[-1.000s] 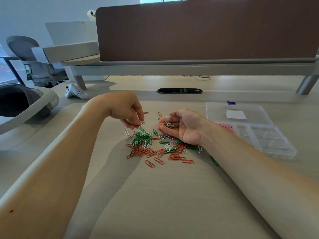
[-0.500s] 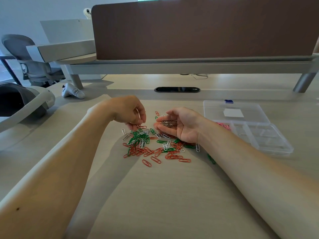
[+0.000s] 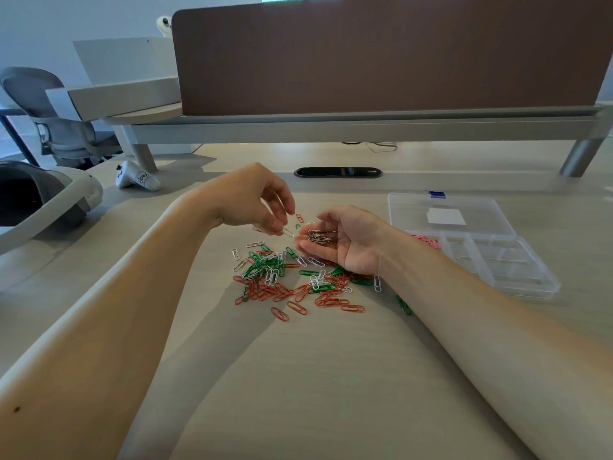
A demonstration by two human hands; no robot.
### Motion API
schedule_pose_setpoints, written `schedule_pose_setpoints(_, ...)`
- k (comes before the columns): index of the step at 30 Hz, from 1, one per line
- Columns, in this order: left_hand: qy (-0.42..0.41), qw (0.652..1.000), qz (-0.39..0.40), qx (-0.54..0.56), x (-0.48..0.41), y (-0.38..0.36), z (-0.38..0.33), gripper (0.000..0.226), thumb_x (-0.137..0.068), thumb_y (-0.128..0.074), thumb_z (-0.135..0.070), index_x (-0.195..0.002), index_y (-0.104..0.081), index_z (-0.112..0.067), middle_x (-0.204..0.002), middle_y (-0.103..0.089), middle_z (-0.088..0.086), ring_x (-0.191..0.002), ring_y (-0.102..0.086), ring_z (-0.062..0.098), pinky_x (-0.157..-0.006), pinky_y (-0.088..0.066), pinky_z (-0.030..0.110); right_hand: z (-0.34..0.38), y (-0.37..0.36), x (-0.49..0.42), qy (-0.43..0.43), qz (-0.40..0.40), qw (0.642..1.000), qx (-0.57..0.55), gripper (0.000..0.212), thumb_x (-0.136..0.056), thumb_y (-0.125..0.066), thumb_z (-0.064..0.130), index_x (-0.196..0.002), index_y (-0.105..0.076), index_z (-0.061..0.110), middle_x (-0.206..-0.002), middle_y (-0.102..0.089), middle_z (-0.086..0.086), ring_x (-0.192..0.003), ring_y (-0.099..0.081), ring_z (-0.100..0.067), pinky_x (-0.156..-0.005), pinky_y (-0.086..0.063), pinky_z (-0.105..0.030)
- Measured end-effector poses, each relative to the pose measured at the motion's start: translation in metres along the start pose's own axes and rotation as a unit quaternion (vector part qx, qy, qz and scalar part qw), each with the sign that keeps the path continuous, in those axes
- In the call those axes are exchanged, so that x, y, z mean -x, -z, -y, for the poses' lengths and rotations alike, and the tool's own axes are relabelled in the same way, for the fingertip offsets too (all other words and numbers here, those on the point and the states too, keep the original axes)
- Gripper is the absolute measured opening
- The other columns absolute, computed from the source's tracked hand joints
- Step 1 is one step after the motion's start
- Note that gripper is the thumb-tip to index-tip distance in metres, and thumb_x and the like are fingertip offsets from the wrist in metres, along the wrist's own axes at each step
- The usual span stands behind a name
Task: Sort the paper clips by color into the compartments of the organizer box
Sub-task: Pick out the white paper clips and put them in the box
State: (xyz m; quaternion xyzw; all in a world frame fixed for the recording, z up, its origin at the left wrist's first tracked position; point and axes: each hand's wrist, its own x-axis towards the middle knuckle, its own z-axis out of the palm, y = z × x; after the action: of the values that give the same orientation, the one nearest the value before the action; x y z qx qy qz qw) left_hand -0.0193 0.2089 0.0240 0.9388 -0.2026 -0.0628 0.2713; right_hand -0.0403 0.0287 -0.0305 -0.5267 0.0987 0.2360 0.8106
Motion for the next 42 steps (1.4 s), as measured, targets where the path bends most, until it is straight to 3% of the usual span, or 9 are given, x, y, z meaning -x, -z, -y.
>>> schedule_pose_setpoints(5, -0.054, 0.996, -0.040, 0.052, 0.000, -0.006, -0.009, 0.025, -0.071, -0.079, 0.001, -0.090, -0.070, -0.011, -0.082, -0.073, 0.001, -0.070, -0.070, 0.009, -0.064, -0.055, 0.014, -0.001, -0.001, 0.001, -0.003, 0.032, 0.999, -0.015, 0.034, -0.099, -0.043, 0.014, -0.120, -0.055, -0.011, -0.111, -0.062, -0.028, -0.071, -0.070, -0.035, -0.055, -0.059, -0.027)
schedule_pose_setpoints(8, -0.082, 0.994, -0.056, 0.039, -0.005, -0.015, -0.012, 0.021, -0.070, -0.081, -0.008, -0.087, -0.070, -0.014, -0.084, -0.071, -0.003, -0.072, -0.068, 0.006, -0.069, -0.057, 0.019, 0.000, 0.000, 0.003, -0.007, 0.044, 0.998, -0.034, 0.025, -0.100, -0.043, 0.013, -0.111, -0.056, -0.006, -0.092, -0.065, -0.024, -0.071, -0.070, -0.036, -0.058, -0.060, -0.027)
schedule_pose_setpoints(13, -0.087, 0.988, -0.127, 0.019, -0.011, -0.020, -0.006, 0.012, -0.078, -0.076, -0.019, -0.087, -0.070, -0.013, -0.081, -0.068, -0.005, -0.064, -0.065, 0.012, -0.065, -0.059, 0.027, 0.002, 0.002, 0.003, -0.006, 0.036, 0.998, -0.050, 0.028, -0.098, -0.044, 0.010, -0.114, -0.057, -0.009, -0.103, -0.064, -0.026, -0.068, -0.070, -0.035, -0.060, -0.061, -0.027)
schedule_pose_setpoints(16, -0.094, 0.984, -0.153, -0.004, -0.013, -0.022, -0.004, 0.010, -0.083, -0.071, -0.022, -0.087, -0.069, -0.014, -0.080, -0.066, -0.006, -0.062, -0.061, 0.007, -0.062, -0.058, 0.025, 0.007, 0.003, 0.005, -0.002, 0.028, 0.998, -0.051, 0.021, -0.096, -0.048, 0.007, -0.101, -0.060, -0.010, -0.091, -0.065, -0.023, -0.067, -0.071, -0.034, -0.059, -0.060, -0.026)
schedule_pose_setpoints(21, -0.104, 0.972, -0.212, 0.007, -0.018, -0.037, -0.005, 0.012, -0.084, -0.070, -0.028, -0.083, -0.069, -0.016, -0.077, -0.067, -0.008, -0.065, -0.060, 0.002, -0.062, -0.049, 0.019, 0.032, 0.024, 0.028, 0.018, 0.033, 0.999, -0.011, 0.015, -0.090, -0.058, -0.002, -0.099, -0.065, -0.011, -0.088, -0.068, -0.025, -0.074, -0.072, -0.026, -0.067, -0.060, -0.024)
schedule_pose_setpoints(26, -0.135, 0.965, -0.224, 0.020, -0.016, -0.076, -0.027, 0.017, -0.082, -0.071, -0.037, -0.075, -0.069, -0.021, -0.070, -0.066, -0.014, -0.062, -0.058, -0.003, -0.062, -0.044, 0.013, 0.062, 0.064, 0.062, 0.067, -0.038, 0.994, 0.078, 0.011, -0.088, -0.055, -0.010, -0.092, -0.065, -0.008, -0.075, -0.070, -0.016, -0.066, -0.072, -0.019, -0.062, -0.058, -0.017)
schedule_pose_setpoints(33, -0.246, 0.959, -0.141, -0.020, -0.004, -0.121, -0.038, 0.034, -0.078, -0.070, -0.050, -0.103, -0.068, -0.028, -0.098, -0.065, -0.013, -0.085, -0.059, 0.004, -0.078, -0.051, 0.027, 0.061, 0.085, 0.094, 0.028, -0.063, 0.940, 0.334, 0.015, -0.085, -0.058, -0.015, -0.085, -0.068, -0.005, -0.070, -0.072, -0.013, -0.064, -0.072, -0.018, -0.057, -0.057, -0.019)
schedule_pose_setpoints(38, -0.284, 0.951, -0.111, -0.059, 0.000, -0.124, -0.041, 0.043, -0.083, -0.063, -0.053, -0.117, -0.066, -0.028, -0.109, -0.063, -0.012, -0.093, -0.060, 0.003, -0.085, -0.047, 0.019, 0.055, 0.083, 0.092, 0.037, -0.100, 0.875, 0.473, 0.017, -0.080, -0.066, -0.015, -0.079, -0.073, 0.000, -0.069, -0.073, -0.010, -0.066, -0.072, -0.021, -0.061, -0.059, -0.022)
schedule_pose_setpoints(42, -0.285, 0.950, -0.108, -0.066, 0.000, -0.125, -0.040, 0.042, -0.085, -0.061, -0.052, -0.120, -0.065, -0.029, -0.110, -0.063, -0.012, -0.093, -0.059, 0.003, -0.085, -0.050, 0.024, 0.052, 0.080, 0.093, 0.044, -0.104, 0.841, 0.529, 0.018, -0.076, -0.071, -0.013, -0.078, -0.075, 0.005, -0.063, -0.072, -0.004, -0.063, -0.071, -0.019, -0.062, -0.058, -0.023)
